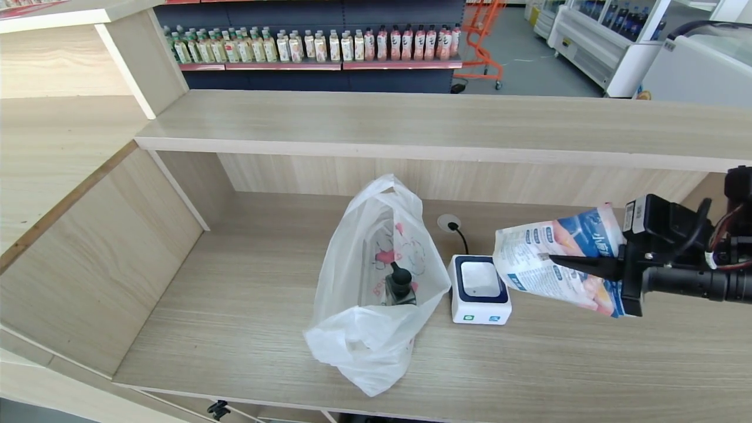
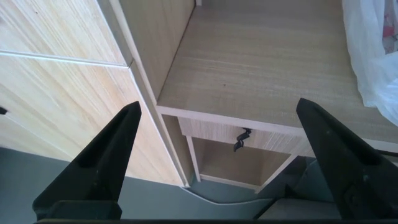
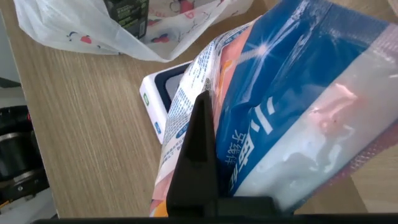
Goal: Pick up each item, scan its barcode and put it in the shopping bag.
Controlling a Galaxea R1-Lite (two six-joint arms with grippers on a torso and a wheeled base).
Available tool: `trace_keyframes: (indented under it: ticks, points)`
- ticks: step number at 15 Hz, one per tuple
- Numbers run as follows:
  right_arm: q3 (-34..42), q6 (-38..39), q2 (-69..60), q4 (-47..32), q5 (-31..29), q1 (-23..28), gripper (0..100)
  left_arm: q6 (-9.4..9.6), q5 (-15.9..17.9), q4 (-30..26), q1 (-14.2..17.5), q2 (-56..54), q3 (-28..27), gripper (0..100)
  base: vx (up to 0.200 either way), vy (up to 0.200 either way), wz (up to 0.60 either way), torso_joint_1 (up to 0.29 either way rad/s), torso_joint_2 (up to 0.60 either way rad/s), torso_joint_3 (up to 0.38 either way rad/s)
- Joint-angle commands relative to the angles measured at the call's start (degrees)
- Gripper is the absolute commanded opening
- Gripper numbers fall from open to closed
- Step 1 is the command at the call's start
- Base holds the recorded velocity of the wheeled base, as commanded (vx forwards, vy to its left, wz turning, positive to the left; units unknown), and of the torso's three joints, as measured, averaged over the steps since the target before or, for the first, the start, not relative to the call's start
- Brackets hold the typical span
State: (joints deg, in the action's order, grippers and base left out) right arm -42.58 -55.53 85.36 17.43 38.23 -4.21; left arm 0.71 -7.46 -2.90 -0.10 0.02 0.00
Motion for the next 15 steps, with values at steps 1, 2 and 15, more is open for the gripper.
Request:
trace_keyframes:
  ticks: [1,2,15]
  points:
    - [-0.84,-2.74,4.29,0.06,0.0,0.07,0,0.0,-0.01,0.0,0.01,-0.02,0.0,100,0.0,0.0,0.0,0.0,0.0,0.0]
    - [-1.19,-4.41,5.26,0.06,0.0,-0.01,0,0.0,-0.01,0.0,0.01,-0.02,0.0,100,0.0,0.0,0.0,0.0,0.0,0.0]
    - [-12.35,-13.64,23.27,4.1,6.77,-3.79,0,0.0,-0.01,0.0,0.01,-0.02,0.0,100,0.0,0.0,0.0,0.0,0.0,0.0]
